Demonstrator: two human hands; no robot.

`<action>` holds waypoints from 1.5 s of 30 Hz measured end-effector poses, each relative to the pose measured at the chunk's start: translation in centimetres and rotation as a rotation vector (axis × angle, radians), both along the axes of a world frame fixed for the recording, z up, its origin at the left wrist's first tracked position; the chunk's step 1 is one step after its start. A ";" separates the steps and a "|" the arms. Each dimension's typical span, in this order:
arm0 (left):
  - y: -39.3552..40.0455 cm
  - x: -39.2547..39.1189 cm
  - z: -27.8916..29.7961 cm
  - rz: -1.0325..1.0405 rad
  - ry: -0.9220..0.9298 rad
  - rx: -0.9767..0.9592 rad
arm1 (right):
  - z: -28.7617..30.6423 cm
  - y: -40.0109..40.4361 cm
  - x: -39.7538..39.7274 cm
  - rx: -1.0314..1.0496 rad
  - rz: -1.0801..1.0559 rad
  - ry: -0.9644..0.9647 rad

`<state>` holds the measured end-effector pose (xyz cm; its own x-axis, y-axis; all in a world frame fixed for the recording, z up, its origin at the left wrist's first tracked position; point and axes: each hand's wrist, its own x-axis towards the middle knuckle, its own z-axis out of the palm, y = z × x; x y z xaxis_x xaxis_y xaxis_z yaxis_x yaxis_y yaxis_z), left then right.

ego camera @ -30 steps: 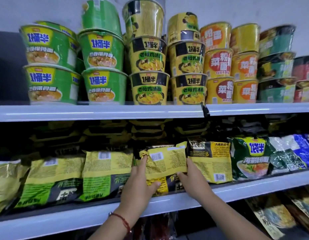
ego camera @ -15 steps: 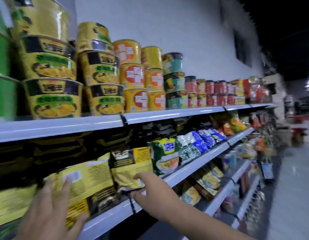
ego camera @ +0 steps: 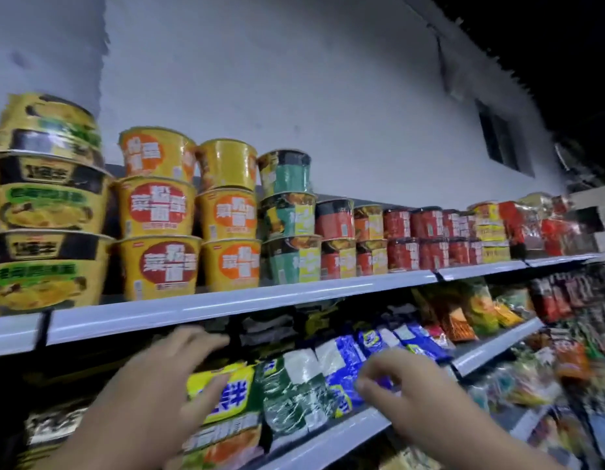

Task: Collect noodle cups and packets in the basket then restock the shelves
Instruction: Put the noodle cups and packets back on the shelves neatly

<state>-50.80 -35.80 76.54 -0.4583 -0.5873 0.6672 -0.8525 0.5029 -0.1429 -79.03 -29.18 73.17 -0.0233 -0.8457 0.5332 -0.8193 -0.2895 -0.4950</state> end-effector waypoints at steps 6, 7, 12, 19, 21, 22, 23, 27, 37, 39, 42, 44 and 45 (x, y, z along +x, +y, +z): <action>-7.8 -10.2 7.1 0.043 0.020 -0.113 | 6.5 -8.0 -9.1 -0.094 -0.031 -0.071; -9.4 -11.9 8.1 0.040 -0.006 -0.137 | 6.7 -9.3 -9.9 -0.082 -0.030 -0.074; -16.9 -21.7 11.6 -0.039 -0.070 -0.328 | 2.6 -17.5 -15.0 -0.066 -0.041 -0.145; -26.4 -35.0 21.5 0.039 -0.015 -0.473 | 4.8 -24.5 -21.4 -0.208 0.055 -0.502; -28.2 -36.8 23.5 0.155 -0.047 -0.453 | 8.2 -26.0 -22.1 -0.227 0.091 -0.526; -29.0 -37.4 24.3 0.210 -0.064 -0.436 | 10.0 -26.8 -22.5 -0.234 0.111 -0.520; -29.8 -37.8 24.9 0.260 -0.074 -0.420 | 11.5 -27.6 -22.7 -0.240 0.128 -0.494; -30.8 -38.2 26.0 0.287 -0.045 -0.411 | 15.3 -31.5 -22.9 -0.198 0.224 -0.329; -27.7 -39.3 27.6 0.411 -0.005 -0.177 | 17.2 -38.5 -23.1 0.079 0.381 -0.120; -26.5 -39.5 27.9 0.435 -0.010 -0.137 | 17.9 -38.7 -22.9 0.085 0.429 -0.209; -25.6 -38.7 28.0 0.441 -0.002 -0.092 | 17.7 -39.2 -22.3 0.061 0.508 -0.299; -25.5 -38.0 27.9 0.442 0.024 -0.048 | 17.4 -39.8 -22.2 0.024 0.536 -0.323; -25.5 -37.9 27.8 0.448 0.030 -0.025 | 17.5 -40.2 -22.2 0.009 0.534 -0.344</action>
